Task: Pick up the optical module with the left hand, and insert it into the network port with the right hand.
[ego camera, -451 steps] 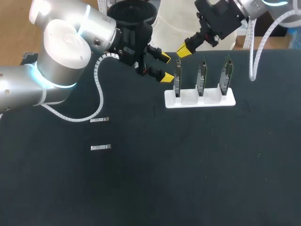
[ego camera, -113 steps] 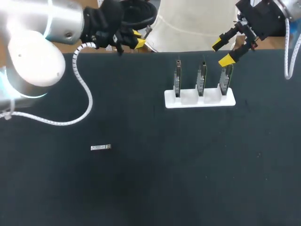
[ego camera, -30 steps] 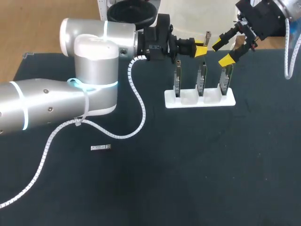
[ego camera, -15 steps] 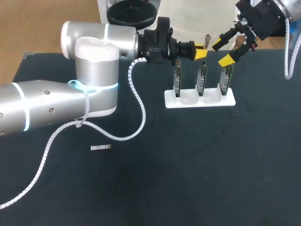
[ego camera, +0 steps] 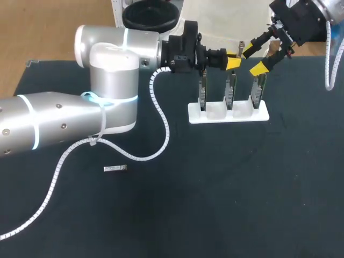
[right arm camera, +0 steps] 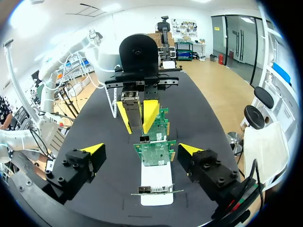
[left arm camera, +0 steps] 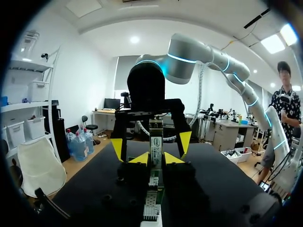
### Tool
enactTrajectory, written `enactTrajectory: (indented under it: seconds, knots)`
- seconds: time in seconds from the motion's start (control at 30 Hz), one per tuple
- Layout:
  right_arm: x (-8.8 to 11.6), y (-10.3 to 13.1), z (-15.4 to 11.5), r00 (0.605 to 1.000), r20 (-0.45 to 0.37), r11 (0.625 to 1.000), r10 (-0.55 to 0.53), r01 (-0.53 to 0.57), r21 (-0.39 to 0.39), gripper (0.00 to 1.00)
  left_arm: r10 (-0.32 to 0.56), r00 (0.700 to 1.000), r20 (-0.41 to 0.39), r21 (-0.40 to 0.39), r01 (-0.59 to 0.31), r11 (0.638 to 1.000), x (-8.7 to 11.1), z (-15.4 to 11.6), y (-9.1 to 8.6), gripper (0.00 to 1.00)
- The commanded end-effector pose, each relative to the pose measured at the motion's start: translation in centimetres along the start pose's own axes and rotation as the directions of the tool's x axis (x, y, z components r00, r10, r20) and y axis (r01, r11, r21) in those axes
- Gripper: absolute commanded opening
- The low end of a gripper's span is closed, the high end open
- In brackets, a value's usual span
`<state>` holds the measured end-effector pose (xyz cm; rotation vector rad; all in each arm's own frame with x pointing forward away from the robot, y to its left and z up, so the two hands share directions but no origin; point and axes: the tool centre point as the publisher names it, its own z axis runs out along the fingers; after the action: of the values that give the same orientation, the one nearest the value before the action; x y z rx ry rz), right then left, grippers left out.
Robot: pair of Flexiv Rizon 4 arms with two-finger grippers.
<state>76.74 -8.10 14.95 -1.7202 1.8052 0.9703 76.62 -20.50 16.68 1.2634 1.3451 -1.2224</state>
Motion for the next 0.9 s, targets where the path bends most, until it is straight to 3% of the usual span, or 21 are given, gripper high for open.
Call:
enactTrajectory:
  seconds: [0.03, 0.43, 0.9]
  knots:
    - [0.0, 0.1, 0.0, 1.000, 0.001, 1.000, -0.001, 0.001, 0.003, 1.00, -0.001, 1.000, -0.002, 0.009, 0.001, 1.000, 0.0, 0.2, 0.5, 0.00]
    - [-1.3, -1.0, -2.0, 0.999, -0.017, 0.996, -0.048, 0.049, 0.073, 1.00, -0.001, 1.000, -0.002, 0.009, 0.001, 1.000, 0.0, 0.2, 0.5, 0.00]
    - [-3.3, -1.0, -2.9, 0.995, 0.000, 0.993, -0.101, 0.101, 0.061, 1.00, -0.001, 1.000, -0.002, 0.009, 0.001, 1.000, 0.0, 0.2, 0.5, 0.00]
